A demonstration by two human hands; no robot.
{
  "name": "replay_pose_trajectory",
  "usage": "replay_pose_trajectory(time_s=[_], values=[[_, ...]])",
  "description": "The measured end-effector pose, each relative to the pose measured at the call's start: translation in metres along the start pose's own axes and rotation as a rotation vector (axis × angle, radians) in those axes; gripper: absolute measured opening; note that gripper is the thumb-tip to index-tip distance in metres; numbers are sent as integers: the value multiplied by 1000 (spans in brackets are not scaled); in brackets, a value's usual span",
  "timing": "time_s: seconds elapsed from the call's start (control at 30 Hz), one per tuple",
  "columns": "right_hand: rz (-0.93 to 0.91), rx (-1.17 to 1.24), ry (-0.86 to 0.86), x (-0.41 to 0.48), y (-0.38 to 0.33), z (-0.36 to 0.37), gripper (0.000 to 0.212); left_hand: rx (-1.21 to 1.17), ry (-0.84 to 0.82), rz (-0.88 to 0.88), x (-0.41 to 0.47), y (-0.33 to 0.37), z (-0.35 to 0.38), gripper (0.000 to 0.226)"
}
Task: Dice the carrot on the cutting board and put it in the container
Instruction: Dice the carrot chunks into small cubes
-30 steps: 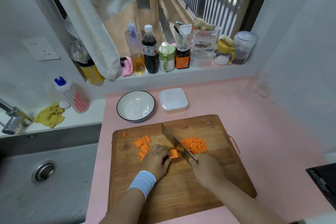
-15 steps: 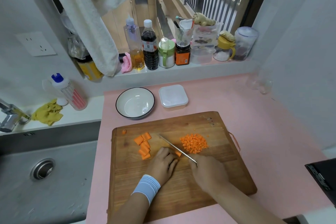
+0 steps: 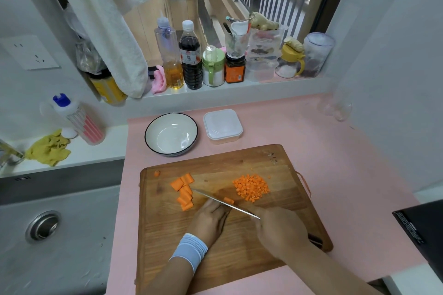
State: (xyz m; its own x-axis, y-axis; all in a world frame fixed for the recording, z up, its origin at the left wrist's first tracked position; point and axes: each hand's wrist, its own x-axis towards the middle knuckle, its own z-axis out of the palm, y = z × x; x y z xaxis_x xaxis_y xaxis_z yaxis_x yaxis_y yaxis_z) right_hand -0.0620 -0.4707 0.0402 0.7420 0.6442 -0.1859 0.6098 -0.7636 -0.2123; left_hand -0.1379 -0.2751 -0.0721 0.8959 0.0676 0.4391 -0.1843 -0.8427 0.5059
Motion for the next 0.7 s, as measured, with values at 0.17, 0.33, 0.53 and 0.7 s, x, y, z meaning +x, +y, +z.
replay_pose_trajectory(time_s=[0.17, 0.33, 0.53, 0.7], values=[[-16, 6, -27, 3, 1, -3, 30, 2, 21, 8, 3, 2, -2, 16], [-11, 48, -75, 14, 5, 7, 30, -19, 21, -5, 3, 3, -2, 10], [22, 133, -164, 29, 12, 12, 32, 4, -13, -13, 3, 2, -1, 9], [28, 139, -191, 31, 14, 12, 32, 29, -12, -11, 0, 5, 0, 9]])
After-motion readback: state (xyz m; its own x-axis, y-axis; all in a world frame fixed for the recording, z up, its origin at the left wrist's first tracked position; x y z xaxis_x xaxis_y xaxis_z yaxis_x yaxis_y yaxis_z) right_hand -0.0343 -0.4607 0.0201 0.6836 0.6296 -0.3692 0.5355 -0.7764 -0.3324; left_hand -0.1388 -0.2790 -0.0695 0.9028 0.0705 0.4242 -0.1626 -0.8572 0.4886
